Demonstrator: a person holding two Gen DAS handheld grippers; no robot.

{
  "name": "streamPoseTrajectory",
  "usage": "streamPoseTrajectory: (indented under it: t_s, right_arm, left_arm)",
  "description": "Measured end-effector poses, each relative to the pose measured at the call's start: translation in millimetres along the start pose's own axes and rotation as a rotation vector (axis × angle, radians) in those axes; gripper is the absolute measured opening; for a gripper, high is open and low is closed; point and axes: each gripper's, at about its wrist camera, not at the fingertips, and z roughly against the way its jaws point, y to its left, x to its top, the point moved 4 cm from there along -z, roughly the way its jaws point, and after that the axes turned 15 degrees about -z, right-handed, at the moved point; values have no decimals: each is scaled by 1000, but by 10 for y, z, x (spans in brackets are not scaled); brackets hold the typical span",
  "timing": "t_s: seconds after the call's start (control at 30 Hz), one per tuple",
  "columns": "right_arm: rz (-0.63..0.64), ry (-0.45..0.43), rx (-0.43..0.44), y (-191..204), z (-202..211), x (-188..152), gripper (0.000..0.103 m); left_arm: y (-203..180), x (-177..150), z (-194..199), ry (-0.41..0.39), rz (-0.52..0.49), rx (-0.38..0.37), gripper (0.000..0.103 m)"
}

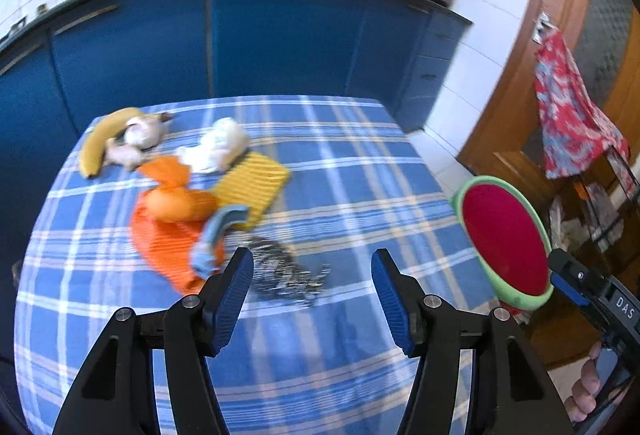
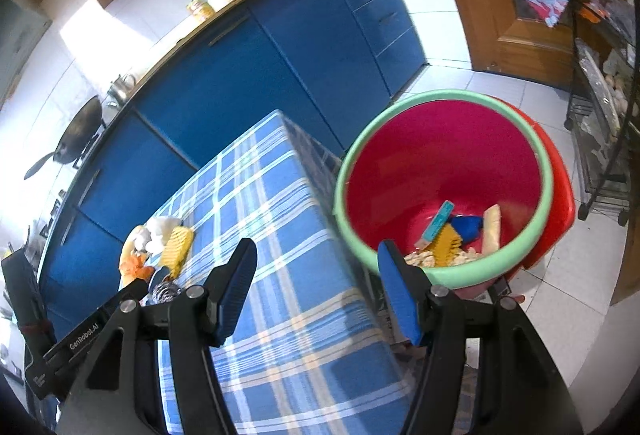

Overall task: Collect trash
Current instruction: 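Move both open tools back over the table, then grasp the light-blue plastic piece with the left tool while the right tool grasps the steel wool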

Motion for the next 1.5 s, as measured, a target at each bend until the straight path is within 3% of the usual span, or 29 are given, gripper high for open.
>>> streamPoseTrajectory:
  t_s: [0.37,0.63,0.8,1.03,1.1,1.13,1.5]
  right_arm:
    - [64,55,1,303,-218,-225,65]
    - [94,86,-2,445,-384,-319,65]
    - [115,116,-6,505,-513,-392,65]
    - [127,138,-13,538,-611,-447,65]
    - [130,143,-15,546,-630,-455,65]
    - [132,145,-15,550,-643,-453,65]
    - [160,157,-4,660,-674,-519,65]
  left_arm:
    - [513,-223,-74,18,81,75,63]
    - [652,-266,-255,35,83,65,63]
    - [680,-252,-373,46,80,46,45]
    - [693,-215,-534,60,76,39,42]
    - [705,-218,-574,67,86,30,23]
    - [709,-225,-591,73,91,21,20]
    - [722,-259,-354,23,121,-17,20]
